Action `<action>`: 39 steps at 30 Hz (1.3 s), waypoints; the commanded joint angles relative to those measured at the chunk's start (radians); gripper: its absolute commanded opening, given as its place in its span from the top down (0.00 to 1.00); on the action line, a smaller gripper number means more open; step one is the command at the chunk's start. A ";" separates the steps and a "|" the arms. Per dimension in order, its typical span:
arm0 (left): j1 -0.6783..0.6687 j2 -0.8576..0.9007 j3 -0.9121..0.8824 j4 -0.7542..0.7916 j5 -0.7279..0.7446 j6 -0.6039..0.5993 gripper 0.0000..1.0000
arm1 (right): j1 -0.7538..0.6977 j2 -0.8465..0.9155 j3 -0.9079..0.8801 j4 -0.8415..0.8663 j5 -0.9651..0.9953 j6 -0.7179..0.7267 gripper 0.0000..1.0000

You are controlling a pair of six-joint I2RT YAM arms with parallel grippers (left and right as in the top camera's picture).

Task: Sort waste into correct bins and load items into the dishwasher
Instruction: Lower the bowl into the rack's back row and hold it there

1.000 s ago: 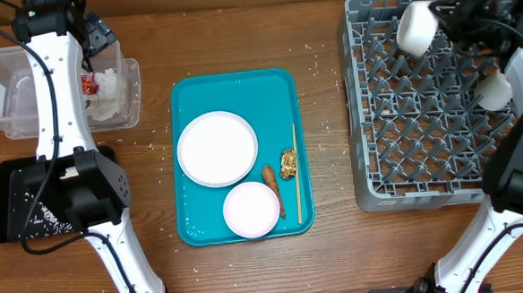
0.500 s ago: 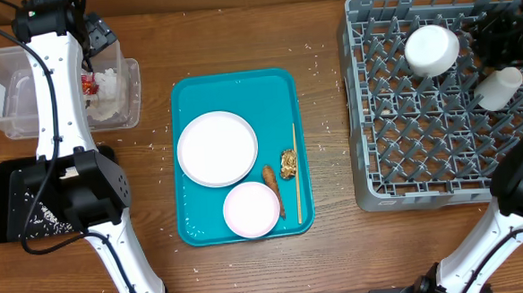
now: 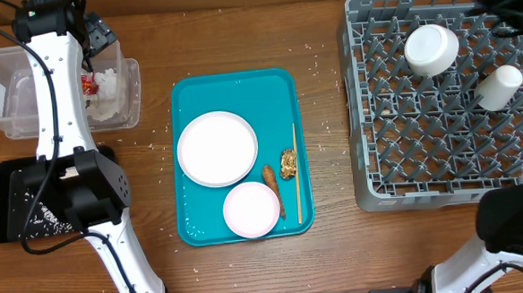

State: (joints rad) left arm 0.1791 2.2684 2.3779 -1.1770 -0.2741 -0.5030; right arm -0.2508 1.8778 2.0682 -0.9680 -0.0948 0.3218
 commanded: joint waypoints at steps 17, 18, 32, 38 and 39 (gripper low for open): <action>0.002 -0.017 0.013 0.003 -0.014 -0.010 0.00 | 0.053 0.312 -0.014 -0.013 0.118 -0.035 0.96; 0.002 -0.017 0.013 0.003 -0.014 -0.010 0.00 | 0.050 0.312 -0.014 -0.012 0.121 -0.035 0.96; 0.002 -0.017 0.013 0.002 -0.014 -0.010 0.00 | 0.026 0.312 -0.014 -0.015 0.064 -0.034 0.96; 0.002 -0.017 0.013 0.003 -0.014 -0.010 0.00 | 0.024 0.313 -0.014 -0.016 0.121 -0.035 0.96; 0.002 -0.017 0.013 0.002 -0.014 -0.010 0.00 | 0.024 0.313 -0.014 -0.020 0.147 -0.035 0.96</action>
State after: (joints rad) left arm 0.1791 2.2684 2.3779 -1.1774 -0.2741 -0.5030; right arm -0.2226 2.2028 2.0510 -0.9874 -0.0063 0.2882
